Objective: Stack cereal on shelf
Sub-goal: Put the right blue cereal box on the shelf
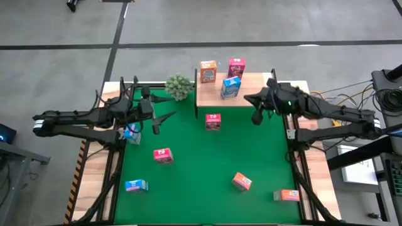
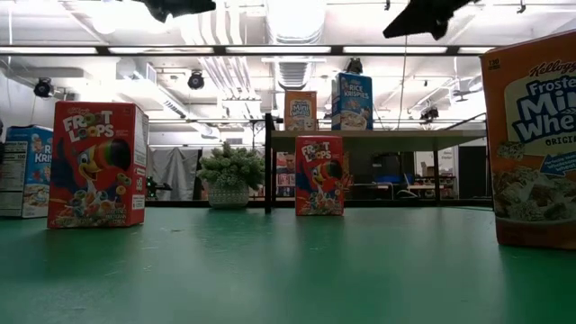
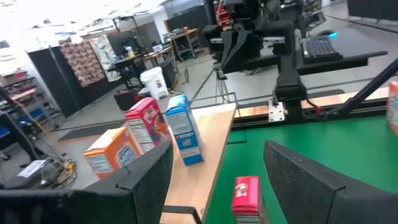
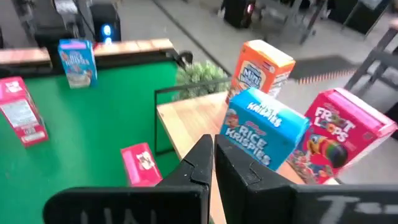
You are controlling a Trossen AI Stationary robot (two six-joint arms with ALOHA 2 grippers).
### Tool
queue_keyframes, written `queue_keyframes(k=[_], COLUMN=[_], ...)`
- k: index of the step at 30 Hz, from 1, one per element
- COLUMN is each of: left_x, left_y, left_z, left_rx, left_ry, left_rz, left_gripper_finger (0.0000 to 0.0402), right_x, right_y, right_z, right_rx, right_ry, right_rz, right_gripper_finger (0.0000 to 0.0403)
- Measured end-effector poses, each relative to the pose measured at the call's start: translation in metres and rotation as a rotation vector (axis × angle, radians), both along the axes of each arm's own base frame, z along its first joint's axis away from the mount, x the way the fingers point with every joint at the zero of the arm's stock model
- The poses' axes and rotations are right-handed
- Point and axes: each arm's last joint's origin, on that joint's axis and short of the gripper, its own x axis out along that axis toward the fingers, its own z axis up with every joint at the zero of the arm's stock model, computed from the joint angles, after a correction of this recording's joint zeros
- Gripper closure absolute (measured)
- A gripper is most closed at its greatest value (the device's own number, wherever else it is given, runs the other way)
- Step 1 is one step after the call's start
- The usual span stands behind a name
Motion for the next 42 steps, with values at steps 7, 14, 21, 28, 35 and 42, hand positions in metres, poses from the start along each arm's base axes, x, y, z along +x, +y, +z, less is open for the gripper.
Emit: queue_keyframes(k=[7, 14, 21, 28, 35, 42], left_x=[-0.004, -0.003, -0.002, -0.002, -0.002, -0.002], left_y=[0.0, 0.0, 0.0, 0.0, 0.0, 0.0], left_z=[-0.004, -0.007, -0.008, -0.008, -0.008, -0.008], left_rx=[0.022, 0.028, 0.043, 0.046, 0.046, 0.046], left_ry=[0.006, 0.019, 0.026, 0.028, 0.029, 0.029], left_rz=[0.008, 0.007, 0.006, 0.006, 0.007, 0.006], left_gripper_finger=[0.0167, 0.0167, 0.0167, 0.0167, 0.0167, 0.0167], right_x=[0.017, 0.036, 0.05, 0.063, 0.075, 0.081], right_y=[-0.036, -0.079, -0.118, -0.143, -0.152, -0.151], right_z=[0.04, 0.063, 0.068, 0.066, 0.057, 0.05], right_rx=[0.041, 0.078, 0.05, 0.177, 0.239, 0.256], right_ry=[0.152, 0.285, 0.414, 0.415, 0.52, 0.555], right_rz=[0.0, 0.011, 0.032, 0.146, 0.213, 0.234], right_gripper_finger=[0.0394, 0.0394, 0.0394, 0.0368, 0.0266, 0.0158])
